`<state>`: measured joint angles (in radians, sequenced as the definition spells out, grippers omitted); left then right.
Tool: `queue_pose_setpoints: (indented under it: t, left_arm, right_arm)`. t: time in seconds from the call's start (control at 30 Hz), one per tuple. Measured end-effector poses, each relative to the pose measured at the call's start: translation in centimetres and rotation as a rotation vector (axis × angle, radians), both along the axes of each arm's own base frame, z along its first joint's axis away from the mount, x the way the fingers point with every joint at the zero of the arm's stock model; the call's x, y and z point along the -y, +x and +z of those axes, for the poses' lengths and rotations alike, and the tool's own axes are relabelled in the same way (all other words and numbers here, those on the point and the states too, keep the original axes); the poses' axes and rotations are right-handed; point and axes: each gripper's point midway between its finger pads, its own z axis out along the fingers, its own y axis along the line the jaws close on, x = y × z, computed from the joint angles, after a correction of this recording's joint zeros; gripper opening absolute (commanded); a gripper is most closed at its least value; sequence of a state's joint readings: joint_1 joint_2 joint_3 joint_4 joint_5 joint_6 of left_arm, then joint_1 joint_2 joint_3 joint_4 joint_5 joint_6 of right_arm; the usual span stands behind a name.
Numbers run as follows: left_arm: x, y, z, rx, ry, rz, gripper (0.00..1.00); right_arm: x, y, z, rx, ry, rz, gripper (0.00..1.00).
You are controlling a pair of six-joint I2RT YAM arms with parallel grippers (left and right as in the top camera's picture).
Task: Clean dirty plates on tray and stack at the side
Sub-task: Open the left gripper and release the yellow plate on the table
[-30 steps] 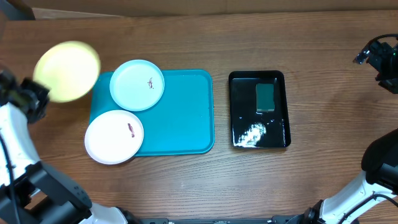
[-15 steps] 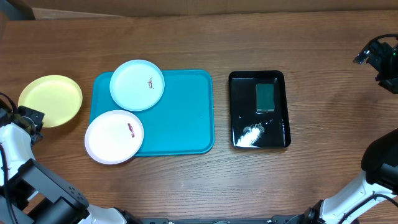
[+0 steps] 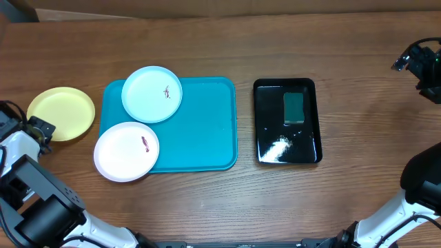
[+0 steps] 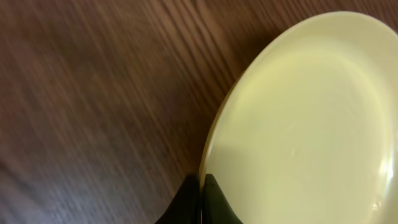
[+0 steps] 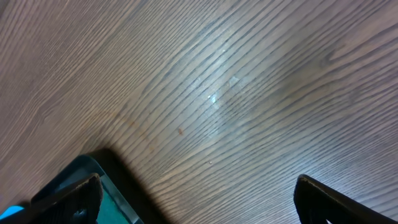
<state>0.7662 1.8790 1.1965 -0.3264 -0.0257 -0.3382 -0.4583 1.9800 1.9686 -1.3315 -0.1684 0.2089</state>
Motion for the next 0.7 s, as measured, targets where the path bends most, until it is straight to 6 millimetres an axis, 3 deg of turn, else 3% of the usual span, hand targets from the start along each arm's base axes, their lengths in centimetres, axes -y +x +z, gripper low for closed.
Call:
queue_pose_setpoints:
  t: [0.33, 0.7]
  left_arm:
    - [1.8, 1.8, -0.5, -0.017, 0.009, -0.128, 0.04]
    - [2.4, 1.9, -0.7, -0.045, 0.016, -0.139, 0.04]
  right_arm:
    - [0.0, 0.0, 0.0, -0.001, 0.000, 0.000, 1.00]
    - [0.0, 0.0, 0.0, -0.001, 0.000, 0.000, 1.00]
